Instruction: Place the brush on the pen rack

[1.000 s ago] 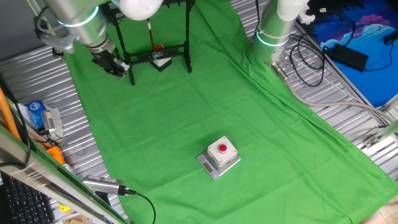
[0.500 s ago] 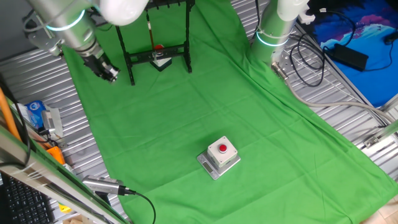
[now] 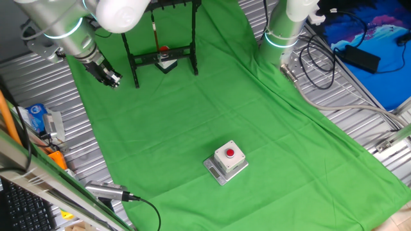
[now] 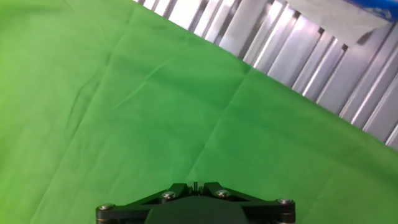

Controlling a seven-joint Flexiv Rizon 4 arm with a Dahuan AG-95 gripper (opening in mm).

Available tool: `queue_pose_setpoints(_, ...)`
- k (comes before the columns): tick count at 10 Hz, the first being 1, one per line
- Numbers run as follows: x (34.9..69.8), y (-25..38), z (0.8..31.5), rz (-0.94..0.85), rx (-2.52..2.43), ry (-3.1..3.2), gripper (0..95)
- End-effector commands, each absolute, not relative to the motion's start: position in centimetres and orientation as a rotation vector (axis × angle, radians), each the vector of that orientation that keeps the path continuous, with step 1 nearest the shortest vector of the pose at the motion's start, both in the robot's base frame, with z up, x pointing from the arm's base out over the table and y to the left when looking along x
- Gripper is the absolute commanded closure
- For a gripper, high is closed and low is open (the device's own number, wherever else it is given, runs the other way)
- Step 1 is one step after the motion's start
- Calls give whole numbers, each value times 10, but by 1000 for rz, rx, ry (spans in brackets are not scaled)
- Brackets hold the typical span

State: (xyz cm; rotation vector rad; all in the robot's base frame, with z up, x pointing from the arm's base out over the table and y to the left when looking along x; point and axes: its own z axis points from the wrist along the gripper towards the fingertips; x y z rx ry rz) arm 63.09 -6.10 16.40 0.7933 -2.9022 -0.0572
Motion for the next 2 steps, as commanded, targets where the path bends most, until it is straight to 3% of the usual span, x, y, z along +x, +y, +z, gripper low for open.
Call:
queue_pose_setpoints(1,628,-61,164,-45,815,-2895,950)
queue_pose_setpoints(2,628,-61,164,-51,814,-2897,950)
